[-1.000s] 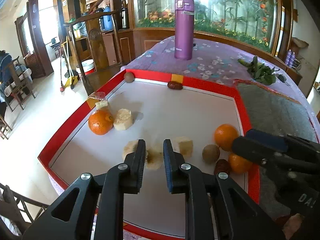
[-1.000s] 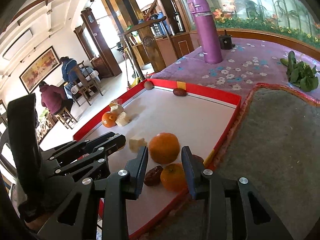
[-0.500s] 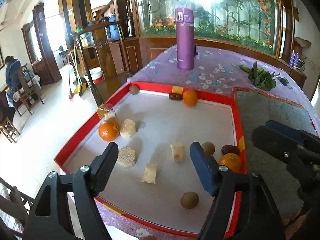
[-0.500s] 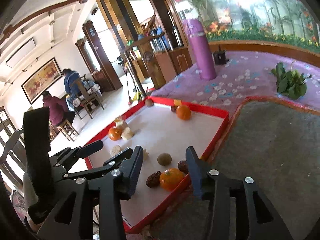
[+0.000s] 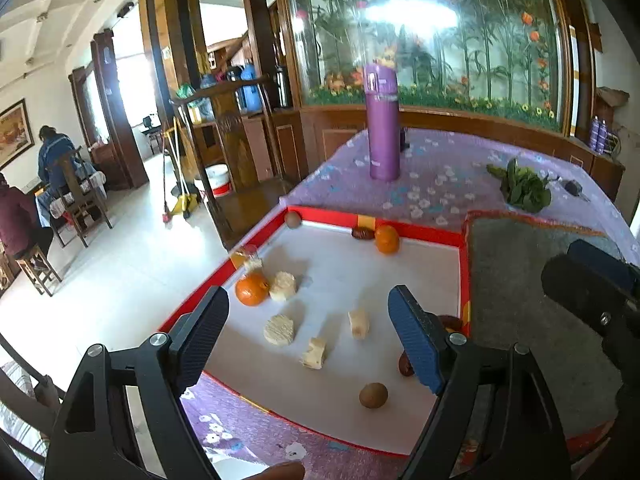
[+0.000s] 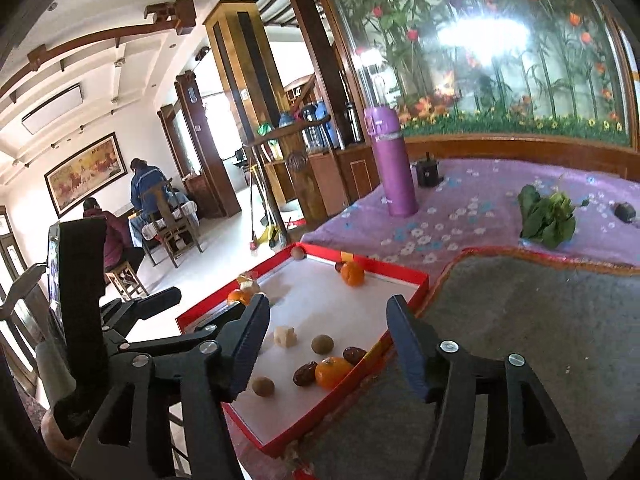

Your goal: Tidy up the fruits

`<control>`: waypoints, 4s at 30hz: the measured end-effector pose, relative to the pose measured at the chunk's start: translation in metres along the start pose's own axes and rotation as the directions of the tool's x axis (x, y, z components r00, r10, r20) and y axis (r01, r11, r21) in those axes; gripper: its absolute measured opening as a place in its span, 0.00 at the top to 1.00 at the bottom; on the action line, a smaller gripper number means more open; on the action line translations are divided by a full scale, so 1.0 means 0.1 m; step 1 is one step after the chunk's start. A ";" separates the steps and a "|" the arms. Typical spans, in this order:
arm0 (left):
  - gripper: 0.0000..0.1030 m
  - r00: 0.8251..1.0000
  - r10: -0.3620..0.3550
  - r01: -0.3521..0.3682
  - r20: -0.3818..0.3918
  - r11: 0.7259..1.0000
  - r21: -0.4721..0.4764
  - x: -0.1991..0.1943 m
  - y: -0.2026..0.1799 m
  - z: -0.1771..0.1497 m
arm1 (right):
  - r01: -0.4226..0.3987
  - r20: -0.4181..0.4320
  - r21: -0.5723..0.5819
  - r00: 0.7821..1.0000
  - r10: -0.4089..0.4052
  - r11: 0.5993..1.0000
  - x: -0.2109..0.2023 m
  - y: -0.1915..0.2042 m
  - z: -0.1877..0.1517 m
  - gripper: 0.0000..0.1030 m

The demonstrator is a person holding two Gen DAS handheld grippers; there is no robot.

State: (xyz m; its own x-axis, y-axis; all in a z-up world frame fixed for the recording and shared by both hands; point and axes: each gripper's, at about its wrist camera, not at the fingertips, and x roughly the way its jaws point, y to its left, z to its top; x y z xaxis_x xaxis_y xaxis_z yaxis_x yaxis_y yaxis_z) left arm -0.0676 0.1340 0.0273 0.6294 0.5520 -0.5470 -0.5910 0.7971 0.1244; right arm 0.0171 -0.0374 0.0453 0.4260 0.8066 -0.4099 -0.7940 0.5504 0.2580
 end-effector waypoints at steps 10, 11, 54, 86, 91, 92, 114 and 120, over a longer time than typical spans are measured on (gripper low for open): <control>0.16 0.996 0.009 -0.008 0.093 1.000 -0.008 -0.35 0.09 0.08 | -0.006 0.060 -0.026 0.998 0.008 1.000 -0.24 0.13 0.03 0.34; 0.16 0.995 0.005 -0.005 0.098 1.000 -0.007 -0.38 0.09 0.08 | -0.005 0.066 -0.031 0.998 0.007 1.000 -0.27 0.15 0.03 0.34; 0.16 0.981 0.034 -0.021 0.190 0.998 -0.065 -1.04 0.33 -0.14 | 0.012 0.202 -0.122 0.979 0.013 0.992 -0.94 0.57 -0.13 0.24; 0.16 0.982 0.029 -0.017 0.189 0.998 -0.064 -1.06 0.35 -0.17 | 0.020 0.219 -0.127 0.976 0.008 0.992 -1.00 0.59 -0.11 0.20; 0.16 0.981 0.029 -0.017 0.189 0.998 -0.066 -1.07 0.35 -0.17 | 0.021 0.219 -0.128 0.976 0.008 0.992 -0.99 0.59 -0.11 0.20; 0.16 0.981 0.028 -0.015 0.190 0.998 -0.066 -1.07 0.35 -0.18 | 0.021 0.219 -0.129 0.976 0.007 0.991 -0.99 0.59 -0.11 0.20; 0.16 0.980 0.009 0.004 0.201 0.998 -0.065 -1.07 0.36 -0.15 | 0.029 0.226 -0.130 0.974 0.001 0.991 -1.02 0.58 -0.10 0.19; 0.16 0.978 0.018 -0.004 0.206 0.998 -0.066 -1.07 0.36 -0.13 | 0.037 0.241 -0.129 0.970 -0.005 0.991 -1.02 0.61 -0.04 0.19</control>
State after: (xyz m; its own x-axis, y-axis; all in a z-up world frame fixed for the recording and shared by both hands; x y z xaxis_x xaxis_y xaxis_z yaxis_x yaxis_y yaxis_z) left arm -0.1629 0.1009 0.0790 0.7094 0.6047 -0.3622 -0.6256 0.7768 0.0716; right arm -0.0762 -0.0872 0.0996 0.5218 0.8321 -0.1879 -0.8271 0.5474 0.1273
